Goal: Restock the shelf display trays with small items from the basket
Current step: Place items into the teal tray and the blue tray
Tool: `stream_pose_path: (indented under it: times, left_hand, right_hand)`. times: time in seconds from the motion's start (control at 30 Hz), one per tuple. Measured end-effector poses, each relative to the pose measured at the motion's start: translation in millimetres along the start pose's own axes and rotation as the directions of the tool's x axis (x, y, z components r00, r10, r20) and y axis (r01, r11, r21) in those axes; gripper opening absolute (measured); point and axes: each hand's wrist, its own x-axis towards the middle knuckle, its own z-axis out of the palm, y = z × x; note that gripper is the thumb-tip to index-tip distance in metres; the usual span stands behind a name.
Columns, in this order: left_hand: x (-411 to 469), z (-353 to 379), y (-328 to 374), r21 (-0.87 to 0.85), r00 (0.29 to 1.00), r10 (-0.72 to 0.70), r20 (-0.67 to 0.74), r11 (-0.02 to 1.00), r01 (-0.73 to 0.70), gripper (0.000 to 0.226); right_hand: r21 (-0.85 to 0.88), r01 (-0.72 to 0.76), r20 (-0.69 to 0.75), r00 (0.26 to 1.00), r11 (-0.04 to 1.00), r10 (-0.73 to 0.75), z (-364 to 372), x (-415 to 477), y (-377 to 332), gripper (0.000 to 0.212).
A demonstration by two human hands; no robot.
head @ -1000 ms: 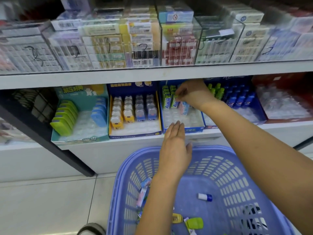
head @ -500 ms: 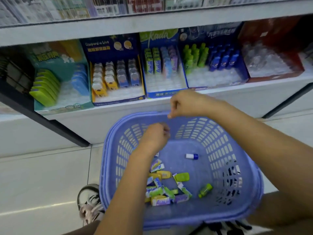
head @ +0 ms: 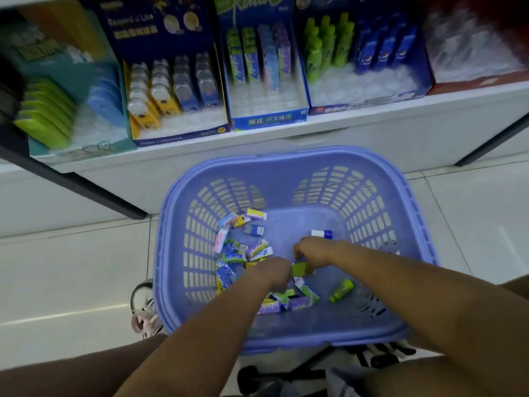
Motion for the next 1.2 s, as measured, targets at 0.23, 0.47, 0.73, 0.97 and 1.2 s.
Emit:
stream_pose_path:
  times: [0.23, 0.47, 0.73, 0.97, 1.2]
  left_hand:
    - [24, 18, 1, 0.136, 0.999, 0.018, 0.029, 0.99, -0.022, 0.03]
    - [24, 7, -5, -0.023, 0.996, -0.084, -0.033, 0.996, 0.084, 0.021]
    - [-10, -56, -24, -0.99, 0.943, -0.333, 0.0, 0.135, 0.047, 0.028]
    - [-92, -115, -56, -0.898, 0.932, -0.269, -0.244, -0.301, -0.322, 0.024]
    - [-176, -149, -100, -0.603, 0.702, -0.448, -0.554, -0.365, -0.709, 0.045]
  right_hand:
    - [-0.021, 0.048, 0.013, 0.999, 0.999, -0.047, 2, 10, 8, 0.028]
    - [0.057, -0.065, -0.011, 0.998, 0.996, 0.066, -7, 5, 12, 0.02]
    - [0.714, -0.137, 0.037, 0.987, 0.687, 0.159, -74, -19, 12, 0.025]
    - [0.803, 0.302, -0.33, 0.943, 0.514, -0.04, -159, -78, -26, 0.003]
    - [0.571, 0.684, -0.753, 0.656, 0.454, -0.043, -227, -103, -111, 0.018]
